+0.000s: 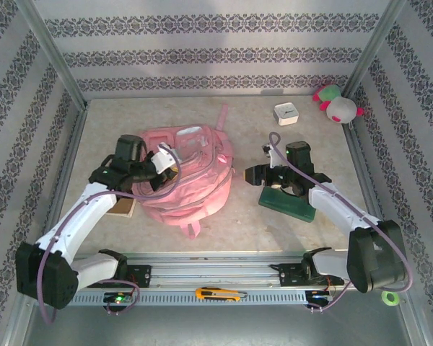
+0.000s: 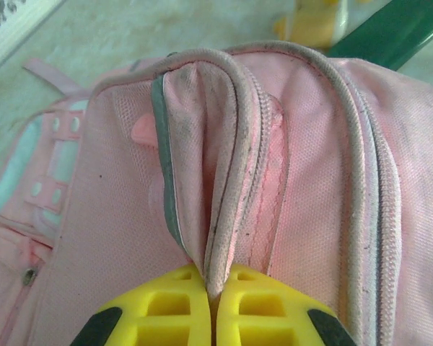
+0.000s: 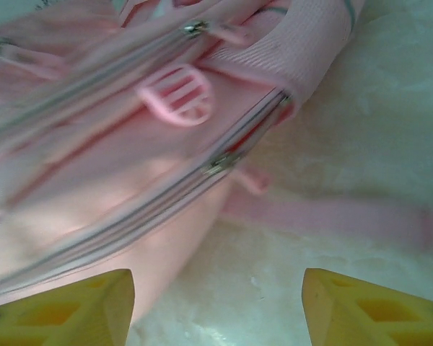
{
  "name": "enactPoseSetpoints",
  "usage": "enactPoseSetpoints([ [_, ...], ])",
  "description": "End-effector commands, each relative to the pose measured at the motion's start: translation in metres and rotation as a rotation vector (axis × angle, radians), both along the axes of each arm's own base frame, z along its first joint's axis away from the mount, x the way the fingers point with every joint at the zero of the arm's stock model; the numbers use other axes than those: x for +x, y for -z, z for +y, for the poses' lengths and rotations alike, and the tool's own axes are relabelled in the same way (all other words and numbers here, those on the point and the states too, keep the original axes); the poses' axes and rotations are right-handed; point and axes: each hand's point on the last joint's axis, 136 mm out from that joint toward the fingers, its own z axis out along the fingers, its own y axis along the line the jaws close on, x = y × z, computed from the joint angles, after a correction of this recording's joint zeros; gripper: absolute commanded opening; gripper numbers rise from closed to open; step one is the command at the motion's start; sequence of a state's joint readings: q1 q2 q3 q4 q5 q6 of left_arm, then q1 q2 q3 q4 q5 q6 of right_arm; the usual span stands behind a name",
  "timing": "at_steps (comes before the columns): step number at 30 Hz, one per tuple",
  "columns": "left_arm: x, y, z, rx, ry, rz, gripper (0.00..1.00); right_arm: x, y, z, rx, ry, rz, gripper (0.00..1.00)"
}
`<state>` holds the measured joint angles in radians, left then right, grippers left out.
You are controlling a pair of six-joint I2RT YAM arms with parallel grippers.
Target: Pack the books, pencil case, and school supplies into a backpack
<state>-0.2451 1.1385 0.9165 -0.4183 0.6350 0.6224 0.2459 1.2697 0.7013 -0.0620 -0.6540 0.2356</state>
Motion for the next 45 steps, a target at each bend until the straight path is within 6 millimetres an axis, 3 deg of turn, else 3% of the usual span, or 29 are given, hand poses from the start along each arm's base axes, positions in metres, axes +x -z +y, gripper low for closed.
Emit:
enactPoseSetpoints([
  [1,-0.018,-0.059,-0.011,-0.163,0.197,-0.148,0.0,0.009,0.019,-0.003,-0.07,-0.029,-0.053,0.62],
  [6,-0.024,-0.071,-0.004,-0.163,0.241,-0.146,0.0,0.004,0.022,0.023,-0.01,-0.159,-0.123,0.59],
  [14,-0.022,-0.073,-0.006,-0.18,0.264,-0.138,0.0,-0.018,0.018,0.06,0.015,-0.424,-0.259,0.56],
  [19,-0.022,-0.071,-0.006,-0.179,0.261,-0.137,0.0,-0.008,0.012,0.058,0.001,-0.403,-0.303,0.5],
  [27,-0.011,-0.057,0.005,-0.098,0.183,-0.159,0.0,-0.02,-0.004,0.054,0.027,-0.409,-0.358,0.1],
  [28,-0.01,-0.055,0.006,-0.084,0.177,-0.163,0.0,-0.021,-0.006,0.053,0.029,-0.406,-0.36,0.01],
  [40,0.009,-0.035,0.024,0.062,0.053,-0.188,0.0,-0.026,-0.02,0.044,-0.017,-0.371,-0.331,0.0],
  [45,0.019,-0.028,0.028,0.161,-0.016,-0.214,0.0,-0.038,-0.03,0.047,-0.055,-0.376,-0.332,0.0],
])
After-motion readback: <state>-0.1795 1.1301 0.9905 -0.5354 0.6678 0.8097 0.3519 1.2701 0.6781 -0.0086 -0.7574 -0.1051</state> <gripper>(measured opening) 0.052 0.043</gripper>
